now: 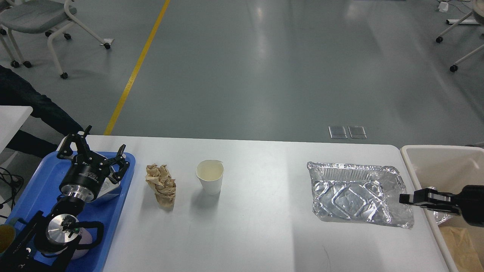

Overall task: Tidy desktop
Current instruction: 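Slide the foil tray with the right gripper toward the paper cup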

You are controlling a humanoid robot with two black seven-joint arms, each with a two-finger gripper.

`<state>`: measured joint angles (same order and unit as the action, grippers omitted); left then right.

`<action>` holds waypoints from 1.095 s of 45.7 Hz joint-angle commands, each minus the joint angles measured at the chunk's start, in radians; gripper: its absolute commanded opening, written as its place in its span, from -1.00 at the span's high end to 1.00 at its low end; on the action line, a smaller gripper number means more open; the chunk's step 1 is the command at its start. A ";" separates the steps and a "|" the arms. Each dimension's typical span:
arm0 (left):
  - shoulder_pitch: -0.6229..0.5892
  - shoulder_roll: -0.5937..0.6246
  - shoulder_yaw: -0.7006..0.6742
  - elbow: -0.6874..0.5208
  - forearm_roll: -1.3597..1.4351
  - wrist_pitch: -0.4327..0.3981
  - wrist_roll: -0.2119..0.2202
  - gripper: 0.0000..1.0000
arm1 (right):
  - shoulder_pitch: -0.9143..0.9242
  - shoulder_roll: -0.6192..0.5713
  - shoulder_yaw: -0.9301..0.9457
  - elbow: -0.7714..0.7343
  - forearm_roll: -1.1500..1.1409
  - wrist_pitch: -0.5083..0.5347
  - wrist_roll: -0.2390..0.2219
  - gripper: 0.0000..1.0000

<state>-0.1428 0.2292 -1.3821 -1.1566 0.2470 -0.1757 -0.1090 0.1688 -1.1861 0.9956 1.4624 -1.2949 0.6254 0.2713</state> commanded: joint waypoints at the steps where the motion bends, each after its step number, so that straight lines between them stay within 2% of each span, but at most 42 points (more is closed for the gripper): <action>1: 0.000 -0.004 0.000 -0.002 0.000 0.002 0.000 -0.93 | 0.000 0.003 0.000 0.003 0.020 -0.004 -0.001 1.00; 17: -0.003 -0.027 0.003 -0.003 0.002 0.002 0.000 -0.93 | 0.081 0.123 -0.012 -0.014 0.014 -0.019 -0.023 1.00; 22: -0.009 -0.024 0.043 -0.003 0.005 0.002 -0.008 -0.93 | 0.121 0.163 -0.043 -0.024 0.008 -0.019 -0.024 1.00; 32: -0.012 -0.027 0.051 -0.003 0.005 0.035 -0.009 -0.93 | 0.277 0.252 -0.216 -0.070 -0.003 -0.019 -0.024 1.00; 50: -0.006 -0.031 0.051 -0.008 0.006 0.041 -0.012 -0.93 | 0.623 0.494 -0.534 -0.263 0.011 -0.019 -0.024 1.00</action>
<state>-0.1512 0.1980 -1.3314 -1.1616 0.2530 -0.1359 -0.1195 0.7158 -0.7560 0.5281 1.2493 -1.2913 0.6058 0.2469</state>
